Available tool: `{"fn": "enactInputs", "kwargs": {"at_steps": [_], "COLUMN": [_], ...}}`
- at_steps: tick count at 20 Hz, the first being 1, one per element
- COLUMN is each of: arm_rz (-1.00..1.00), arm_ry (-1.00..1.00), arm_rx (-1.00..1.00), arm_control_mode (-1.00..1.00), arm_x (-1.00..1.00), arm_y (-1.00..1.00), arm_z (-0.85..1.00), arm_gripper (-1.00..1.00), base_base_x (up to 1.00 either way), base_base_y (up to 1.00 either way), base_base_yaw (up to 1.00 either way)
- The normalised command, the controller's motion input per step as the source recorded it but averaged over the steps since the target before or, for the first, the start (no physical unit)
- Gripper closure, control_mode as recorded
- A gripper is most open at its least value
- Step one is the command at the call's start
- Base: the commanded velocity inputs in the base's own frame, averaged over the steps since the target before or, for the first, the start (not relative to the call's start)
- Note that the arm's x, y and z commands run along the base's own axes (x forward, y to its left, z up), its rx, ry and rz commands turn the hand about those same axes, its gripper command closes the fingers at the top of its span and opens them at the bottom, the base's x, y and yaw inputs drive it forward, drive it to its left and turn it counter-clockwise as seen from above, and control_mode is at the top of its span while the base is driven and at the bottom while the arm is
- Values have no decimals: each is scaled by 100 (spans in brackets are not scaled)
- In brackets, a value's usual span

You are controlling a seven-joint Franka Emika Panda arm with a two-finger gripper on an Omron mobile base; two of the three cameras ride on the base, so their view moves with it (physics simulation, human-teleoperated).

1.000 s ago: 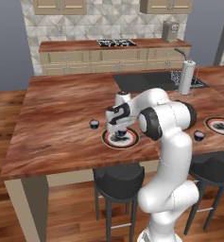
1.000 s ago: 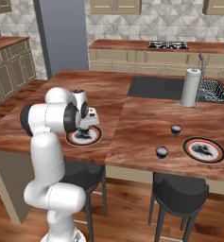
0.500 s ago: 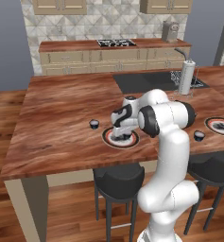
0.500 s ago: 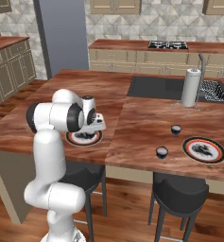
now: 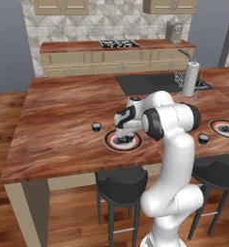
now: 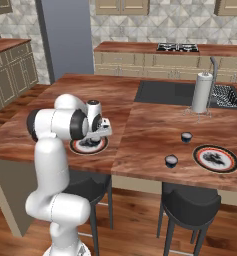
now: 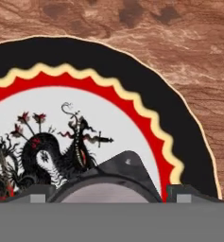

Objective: Place two yogurt containers on each plate.

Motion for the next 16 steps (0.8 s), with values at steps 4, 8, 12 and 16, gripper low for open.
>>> {"fn": "enactInputs", "kwargs": {"at_steps": [4,8,12,16], "arm_rz": [0,0,0,0], "arm_ry": [-8,-6,-18,-9], "arm_rx": [0,0,0,0], "arm_control_mode": [-100,-100,-100,-100], "arm_x": [0,6,14,0], "arm_y": [0,0,2,8], "arm_z": [4,7,25,43], "arm_gripper": [-100,-100,-100,-100], "base_base_x": [0,0,0,0], "base_base_y": [0,0,0,0], "base_base_yaw": [0,0,0,0]}}
